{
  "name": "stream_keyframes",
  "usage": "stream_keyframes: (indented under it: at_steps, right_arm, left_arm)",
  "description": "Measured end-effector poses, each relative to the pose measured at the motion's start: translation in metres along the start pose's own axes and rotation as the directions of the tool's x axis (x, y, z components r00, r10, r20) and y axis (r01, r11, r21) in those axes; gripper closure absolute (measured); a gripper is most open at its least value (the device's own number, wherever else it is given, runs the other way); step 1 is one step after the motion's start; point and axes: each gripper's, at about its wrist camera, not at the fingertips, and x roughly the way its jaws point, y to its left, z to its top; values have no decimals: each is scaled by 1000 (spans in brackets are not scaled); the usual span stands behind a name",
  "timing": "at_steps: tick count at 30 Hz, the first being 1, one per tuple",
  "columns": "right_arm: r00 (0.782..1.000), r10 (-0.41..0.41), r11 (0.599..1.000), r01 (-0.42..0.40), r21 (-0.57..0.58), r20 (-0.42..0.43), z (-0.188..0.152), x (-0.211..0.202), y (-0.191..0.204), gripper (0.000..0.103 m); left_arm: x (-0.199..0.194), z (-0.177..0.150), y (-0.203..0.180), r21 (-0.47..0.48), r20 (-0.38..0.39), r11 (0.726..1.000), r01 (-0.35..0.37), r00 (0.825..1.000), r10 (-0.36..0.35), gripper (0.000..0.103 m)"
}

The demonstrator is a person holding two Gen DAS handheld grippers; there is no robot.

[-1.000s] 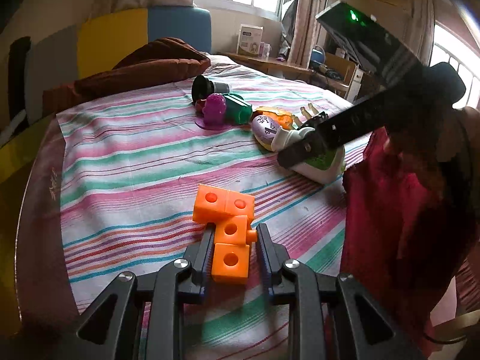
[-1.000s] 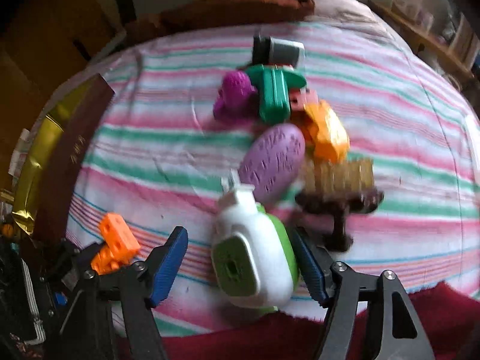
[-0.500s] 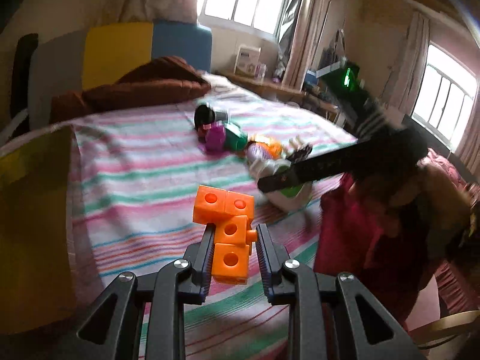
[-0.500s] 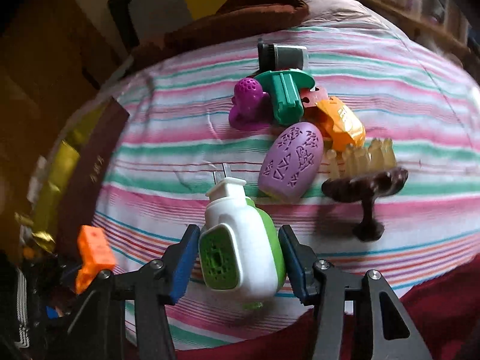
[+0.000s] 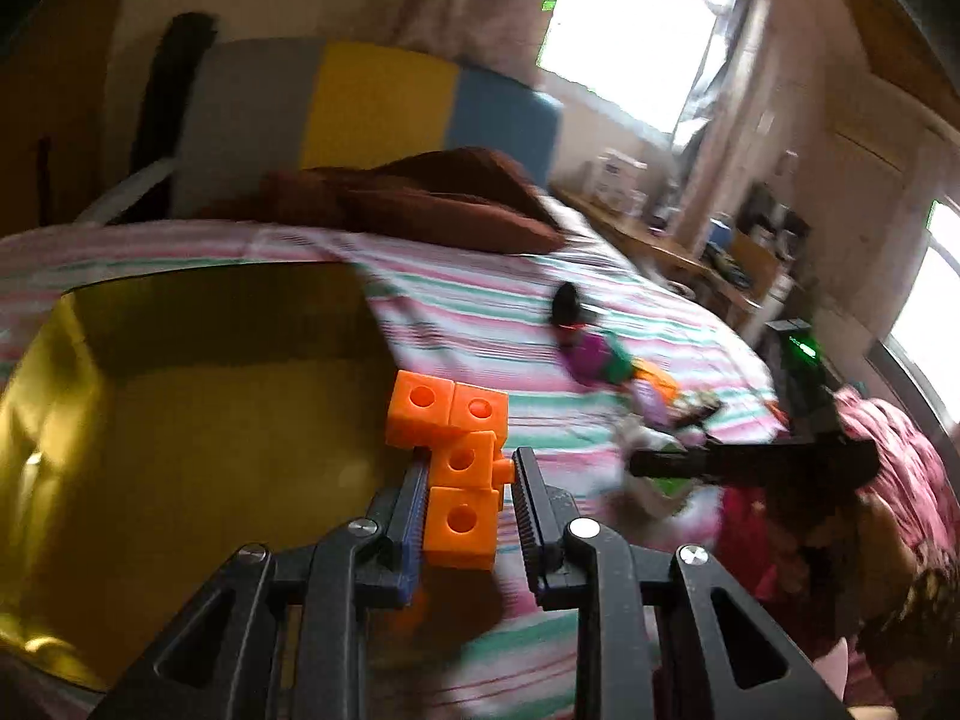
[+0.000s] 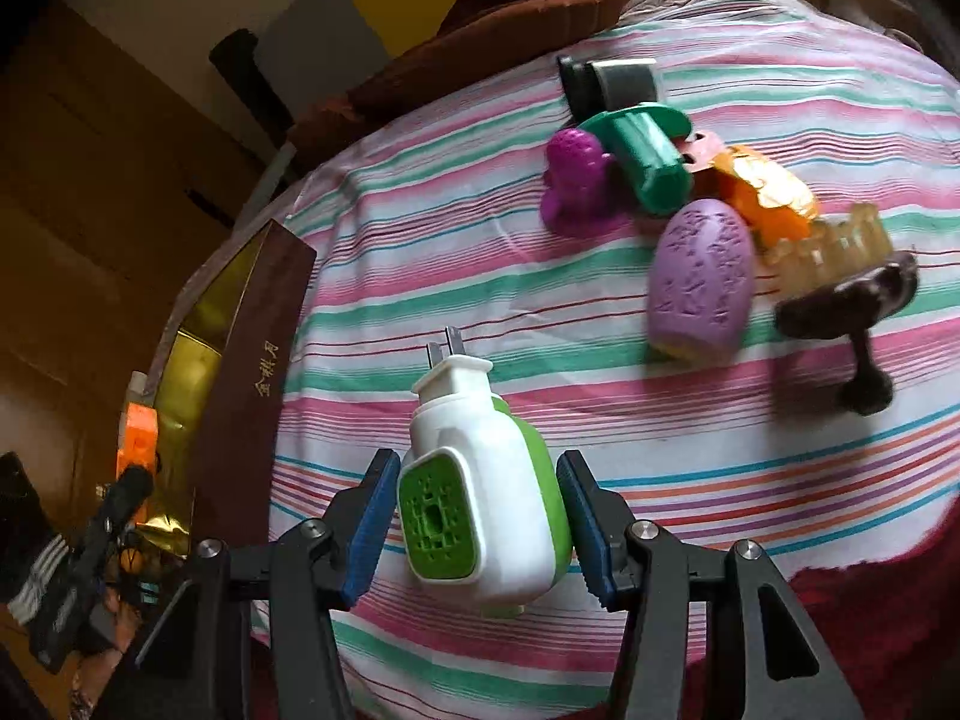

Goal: Organize rigid objects
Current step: 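Carry the orange cubes into the gold tray and release with the left tool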

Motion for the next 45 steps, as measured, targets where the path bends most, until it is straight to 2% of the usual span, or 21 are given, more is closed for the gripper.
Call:
stream_keyframes:
  at_steps: [4, 8, 11, 16, 18, 21, 28, 31, 32, 35, 41, 45]
  right_arm:
    - [1000, 8, 1000, -8, -12, 19, -1, 2, 14, 49]
    - [999, 19, 1000, -18, -11, 29, 1, 1, 24, 49]
    - [999, 29, 1000, -29, -12, 29, 1, 0, 34, 49]
    - [998, 47, 998, -46, -32, 35, 0, -2, 53, 49]
    - [998, 61, 998, -60, -32, 35, 0, -4, 58, 49]
    - [997, 68, 996, -66, -53, 43, 1, -5, 70, 49]
    - [992, 110, 992, -106, -66, 58, 7, -12, 86, 49]
    - [991, 124, 989, -119, -89, 58, 10, -13, 97, 49]
    - [990, 129, 988, -123, -97, 56, 11, -13, 101, 49]
    - [988, 146, 983, -140, -117, 42, 13, -8, 114, 49]
    - [983, 183, 971, -180, -159, -1, 16, 11, 145, 49]
    - [978, 204, 962, -206, -181, -35, 18, 27, 166, 49]
  left_arm:
    - [0, 16, 47, -98, -50, 994, -58, 997, 53, 77]
    - [3, 31, 88, -142, -86, 981, -135, 989, 124, 77]
    - [14, 40, 118, -171, -139, 965, -198, 975, 175, 77]
    - [35, 50, 167, -256, -248, 922, -290, 942, 228, 77]
    - [47, 53, 181, -271, -293, 905, -326, 924, 245, 77]
    - [57, 56, 194, -303, -325, 889, -344, 914, 243, 77]
    - [72, 67, 208, -282, -328, 860, -425, 885, 330, 76]
    - [73, 69, 214, -279, -332, 839, -467, 867, 372, 61]
    - [71, 68, 215, -291, -334, 836, -465, 868, 366, 60]
    - [61, 65, 212, -332, -320, 840, -429, 889, 328, 58]
    - [17, 53, 184, -337, -199, 864, -374, 925, 323, 56]
    - [-9, 31, 170, -378, -135, 866, -326, 945, 296, 56]
